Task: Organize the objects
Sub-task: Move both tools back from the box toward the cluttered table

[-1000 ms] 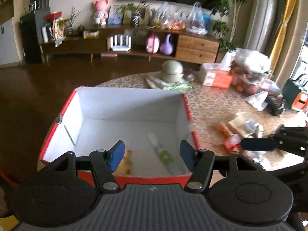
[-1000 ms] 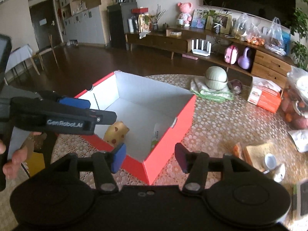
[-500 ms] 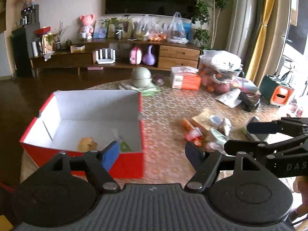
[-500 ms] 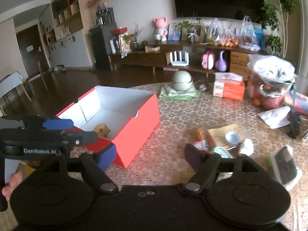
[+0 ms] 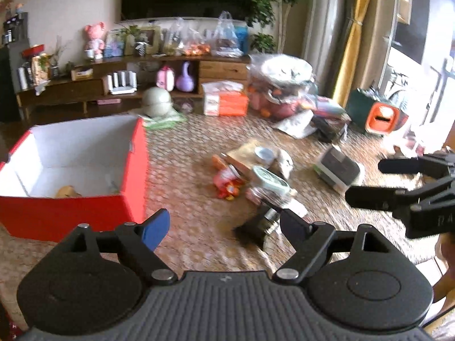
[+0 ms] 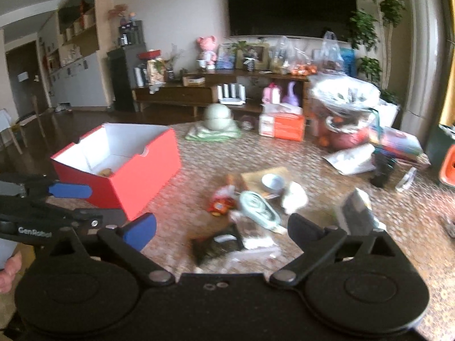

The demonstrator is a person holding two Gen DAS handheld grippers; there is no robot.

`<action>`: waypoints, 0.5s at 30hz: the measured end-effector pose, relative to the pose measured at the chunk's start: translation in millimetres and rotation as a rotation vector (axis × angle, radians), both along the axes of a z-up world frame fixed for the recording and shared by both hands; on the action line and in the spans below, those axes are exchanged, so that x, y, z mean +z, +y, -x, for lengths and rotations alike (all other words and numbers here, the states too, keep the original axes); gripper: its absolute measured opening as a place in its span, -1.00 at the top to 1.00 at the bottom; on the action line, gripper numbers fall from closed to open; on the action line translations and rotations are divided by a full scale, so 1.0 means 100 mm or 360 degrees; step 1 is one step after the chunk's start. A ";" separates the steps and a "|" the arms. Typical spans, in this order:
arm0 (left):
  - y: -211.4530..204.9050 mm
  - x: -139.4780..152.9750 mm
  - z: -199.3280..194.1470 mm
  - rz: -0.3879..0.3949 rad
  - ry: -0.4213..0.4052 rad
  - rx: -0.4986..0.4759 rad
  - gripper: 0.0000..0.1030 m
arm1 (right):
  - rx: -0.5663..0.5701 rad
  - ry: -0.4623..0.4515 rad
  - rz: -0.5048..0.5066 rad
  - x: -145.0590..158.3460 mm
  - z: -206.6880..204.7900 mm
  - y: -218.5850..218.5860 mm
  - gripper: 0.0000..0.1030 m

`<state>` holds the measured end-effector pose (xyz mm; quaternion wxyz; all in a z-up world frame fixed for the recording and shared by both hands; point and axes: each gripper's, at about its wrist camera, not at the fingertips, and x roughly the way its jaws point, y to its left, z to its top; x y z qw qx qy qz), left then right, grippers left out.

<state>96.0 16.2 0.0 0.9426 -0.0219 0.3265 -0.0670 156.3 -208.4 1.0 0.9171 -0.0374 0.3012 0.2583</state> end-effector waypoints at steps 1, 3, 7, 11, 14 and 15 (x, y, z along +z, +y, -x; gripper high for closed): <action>-0.05 -0.05 -0.03 -0.0007 0.0012 -0.0016 -0.64 | -0.0017 0.0004 0.0011 -0.03 -0.02 -0.05 -0.92; -0.14 -0.14 -0.08 -0.0034 0.0035 -0.0037 -0.69 | -0.0050 0.0003 0.0039 -0.09 -0.05 -0.17 -0.92; -0.27 -0.31 -0.17 -0.0054 0.0033 -0.0088 -1.00 | -0.0127 0.0009 0.0090 -0.21 -0.13 -0.39 -0.92; -0.36 -0.42 -0.30 -0.0023 0.0037 -0.0137 -1.00 | -0.0198 0.0016 0.0137 -0.30 -0.27 -0.60 -0.92; -0.41 -0.49 -0.40 -0.0012 0.0031 -0.0154 -1.00 | -0.0250 0.0022 0.0178 -0.38 -0.42 -0.74 -0.92; -0.43 -0.52 -0.44 -0.0028 0.0030 -0.0152 -1.00 | -0.0262 0.0028 0.0186 -0.41 -0.47 -0.79 -0.92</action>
